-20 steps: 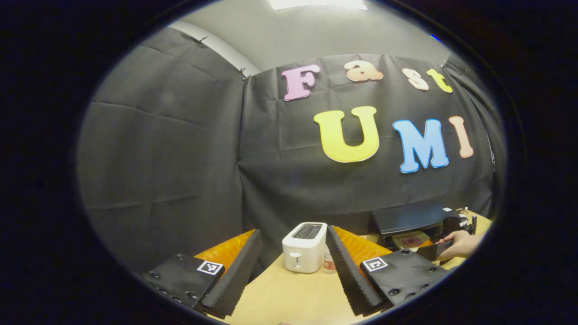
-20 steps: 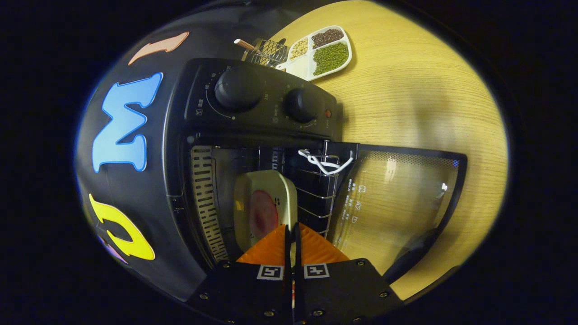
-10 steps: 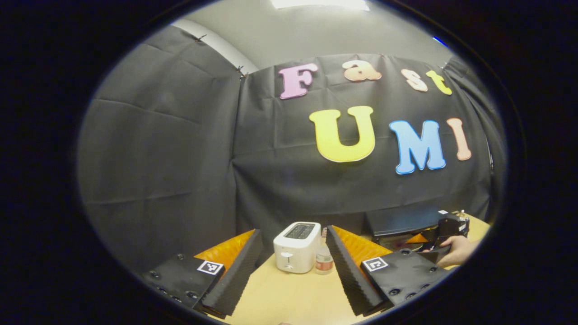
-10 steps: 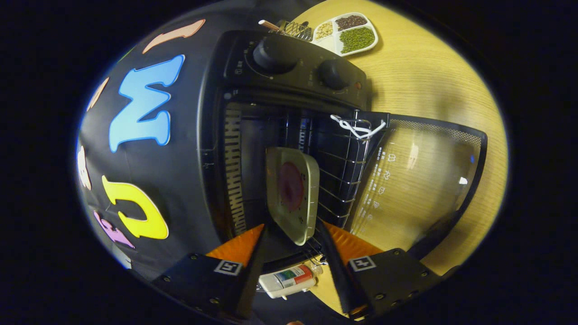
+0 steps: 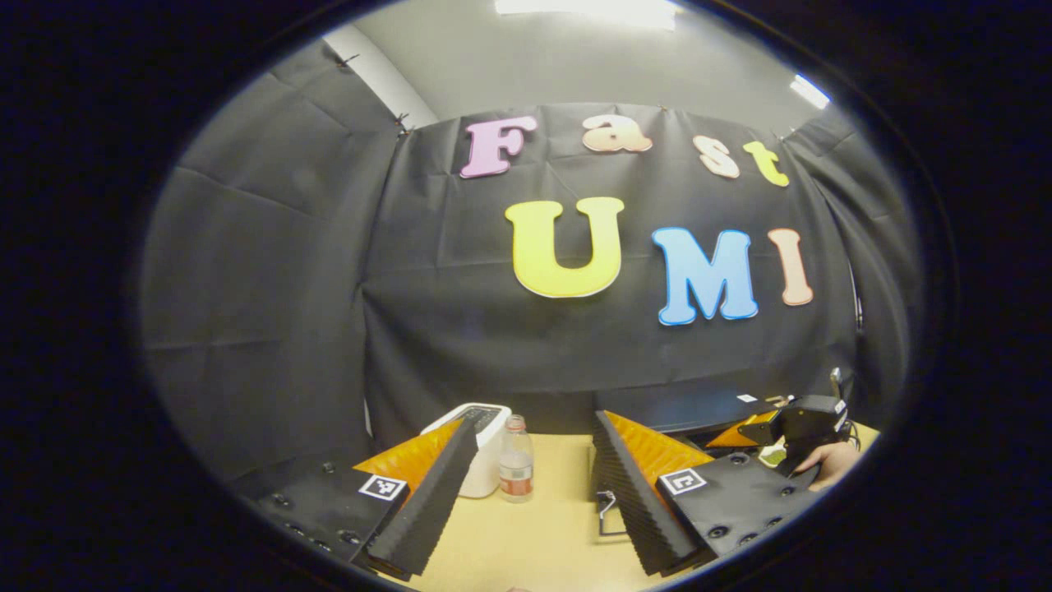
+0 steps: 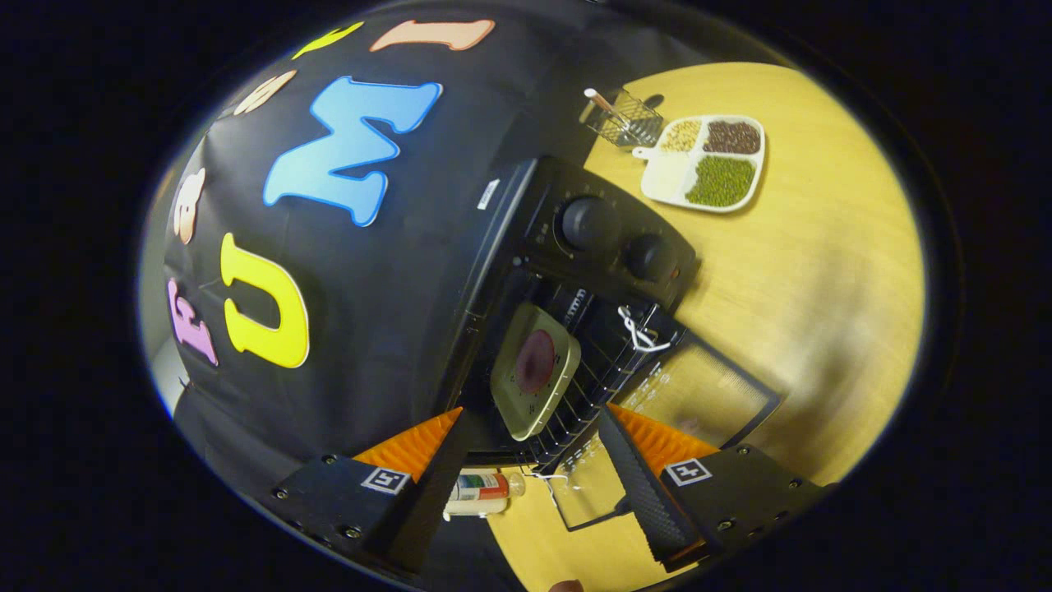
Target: Open the electric oven with the left hand, put the food in, and close the electric oven.
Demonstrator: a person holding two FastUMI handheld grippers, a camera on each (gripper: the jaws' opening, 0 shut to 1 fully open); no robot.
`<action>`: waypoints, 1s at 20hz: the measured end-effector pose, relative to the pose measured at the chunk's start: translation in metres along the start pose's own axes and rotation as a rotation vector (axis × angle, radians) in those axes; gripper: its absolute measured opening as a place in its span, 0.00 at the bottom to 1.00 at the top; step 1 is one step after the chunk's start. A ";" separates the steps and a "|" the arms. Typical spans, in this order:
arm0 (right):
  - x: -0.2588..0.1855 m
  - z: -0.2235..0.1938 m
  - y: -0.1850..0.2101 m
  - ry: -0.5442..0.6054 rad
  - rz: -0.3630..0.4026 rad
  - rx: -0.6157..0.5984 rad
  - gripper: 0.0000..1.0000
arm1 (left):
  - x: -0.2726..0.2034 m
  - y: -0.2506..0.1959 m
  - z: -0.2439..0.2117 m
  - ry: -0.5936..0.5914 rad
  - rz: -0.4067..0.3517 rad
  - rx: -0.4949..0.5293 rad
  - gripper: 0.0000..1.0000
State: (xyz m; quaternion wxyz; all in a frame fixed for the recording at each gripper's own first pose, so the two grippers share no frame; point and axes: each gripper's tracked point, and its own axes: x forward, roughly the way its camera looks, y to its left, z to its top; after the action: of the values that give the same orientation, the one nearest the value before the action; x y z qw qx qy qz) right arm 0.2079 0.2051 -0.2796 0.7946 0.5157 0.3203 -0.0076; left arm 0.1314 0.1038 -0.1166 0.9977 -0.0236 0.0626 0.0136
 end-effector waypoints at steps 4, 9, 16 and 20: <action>-0.033 0.024 -0.007 -0.045 0.018 -0.161 0.97 | -0.004 -0.031 -0.010 0.021 -0.057 -0.008 1.00; -0.073 0.053 -0.017 -0.092 0.028 -0.314 0.97 | -0.011 -0.067 -0.025 0.056 -0.116 -0.003 1.00; -0.132 0.086 -0.025 -0.182 0.021 -0.575 0.97 | -0.016 -0.120 -0.067 0.141 -0.212 -0.009 0.98; -0.167 0.104 -0.025 -0.256 0.009 -0.745 0.98 | -0.015 -0.150 -0.110 0.225 -0.266 0.014 0.96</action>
State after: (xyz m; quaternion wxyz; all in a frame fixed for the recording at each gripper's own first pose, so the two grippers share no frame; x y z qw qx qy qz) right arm 0.1193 0.0544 -0.1861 0.9609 0.1882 0.1972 0.0483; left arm 0.1075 -0.0516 -0.2169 0.9775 -0.0263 0.1703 -0.1217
